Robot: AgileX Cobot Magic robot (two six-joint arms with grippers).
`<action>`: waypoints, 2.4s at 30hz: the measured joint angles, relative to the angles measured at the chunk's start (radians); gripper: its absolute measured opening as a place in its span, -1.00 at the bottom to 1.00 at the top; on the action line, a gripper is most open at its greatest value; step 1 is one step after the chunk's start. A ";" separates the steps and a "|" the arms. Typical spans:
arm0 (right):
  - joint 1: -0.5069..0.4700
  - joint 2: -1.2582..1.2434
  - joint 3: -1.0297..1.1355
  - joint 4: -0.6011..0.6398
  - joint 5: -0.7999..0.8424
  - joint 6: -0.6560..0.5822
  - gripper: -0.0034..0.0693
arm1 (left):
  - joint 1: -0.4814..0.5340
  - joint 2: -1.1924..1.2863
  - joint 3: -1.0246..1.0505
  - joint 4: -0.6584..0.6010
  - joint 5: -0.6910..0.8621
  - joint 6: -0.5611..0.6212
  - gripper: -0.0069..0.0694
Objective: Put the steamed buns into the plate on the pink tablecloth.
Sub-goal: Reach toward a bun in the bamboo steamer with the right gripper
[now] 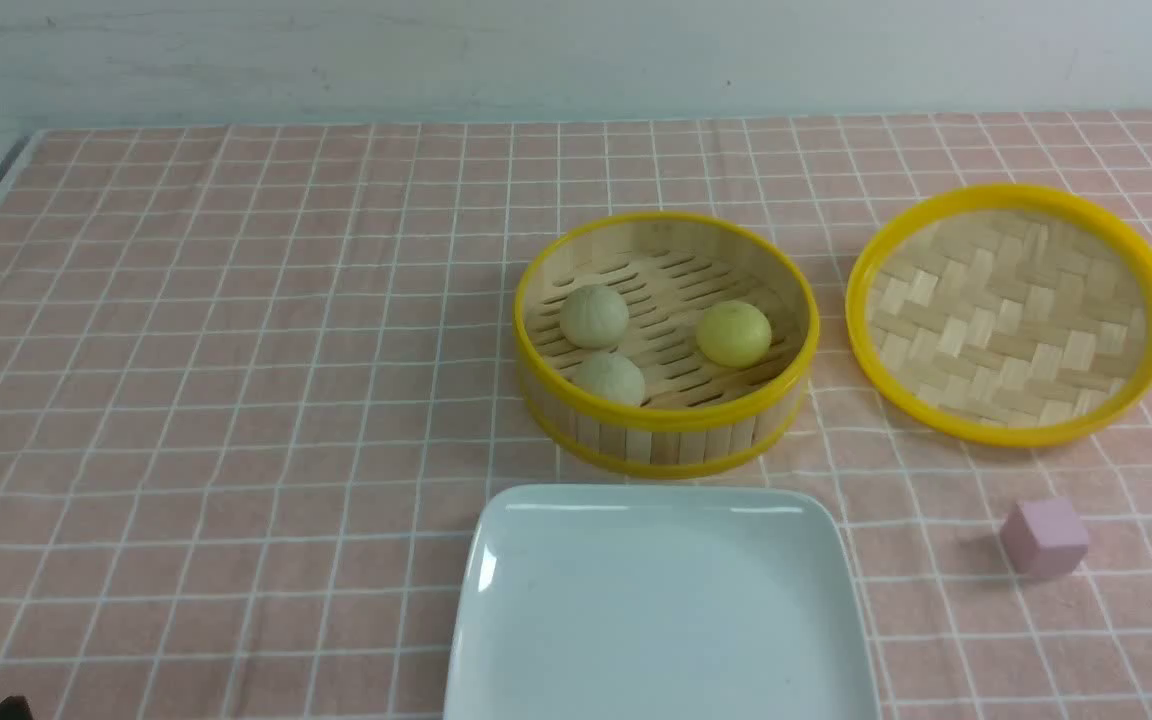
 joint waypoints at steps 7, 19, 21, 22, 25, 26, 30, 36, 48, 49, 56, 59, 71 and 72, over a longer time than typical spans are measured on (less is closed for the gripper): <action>0.000 0.000 0.000 0.000 0.000 0.000 -0.25 | 0.000 0.000 0.000 0.000 0.000 0.000 -0.19; 0.000 0.000 0.000 0.000 0.000 0.000 -0.25 | 0.000 0.000 0.000 0.000 0.000 0.001 -0.19; 0.000 0.000 0.000 0.000 0.000 0.000 -0.25 | 0.000 0.000 0.000 0.000 0.000 0.001 -0.19; 0.000 0.000 0.000 0.000 0.000 0.000 -0.25 | 0.000 0.000 0.000 0.000 0.000 0.001 -0.19; 0.000 0.000 0.000 0.000 0.000 0.000 -0.25 | 0.000 0.000 0.000 0.000 0.000 0.001 -0.19; 0.000 0.000 0.000 0.000 0.000 0.000 -0.25 | 0.000 0.000 0.000 0.000 0.000 0.001 -0.19; 0.000 0.000 0.000 0.000 0.000 0.000 -0.25 | 0.000 0.000 0.000 0.000 0.000 0.001 -0.19; 0.000 0.000 0.000 0.000 0.000 0.000 -0.25 | 0.000 0.000 0.000 0.000 0.000 0.001 -0.19; 0.000 0.000 0.000 0.057 -0.004 0.039 -0.25 | 0.000 0.000 0.000 0.001 0.000 0.000 -0.19; 0.000 0.000 0.000 0.128 -0.004 0.088 -0.25 | 0.000 0.000 0.000 -0.011 -0.001 -0.013 -0.19; 0.000 0.000 0.010 0.685 0.013 0.436 -0.25 | 0.000 0.000 0.002 -0.454 -0.092 -0.387 -0.19; 0.000 0.000 0.012 0.801 0.012 0.480 -0.25 | 0.000 0.000 0.002 -0.644 -0.115 -0.551 -0.19; 0.000 0.015 -0.130 0.841 -0.049 0.224 -0.61 | 0.000 0.000 -0.086 -0.704 -0.110 -0.477 -0.23; 0.000 0.046 -0.199 0.815 -0.039 0.151 -0.77 | 0.000 0.003 -0.139 -0.689 -0.065 -0.420 -0.29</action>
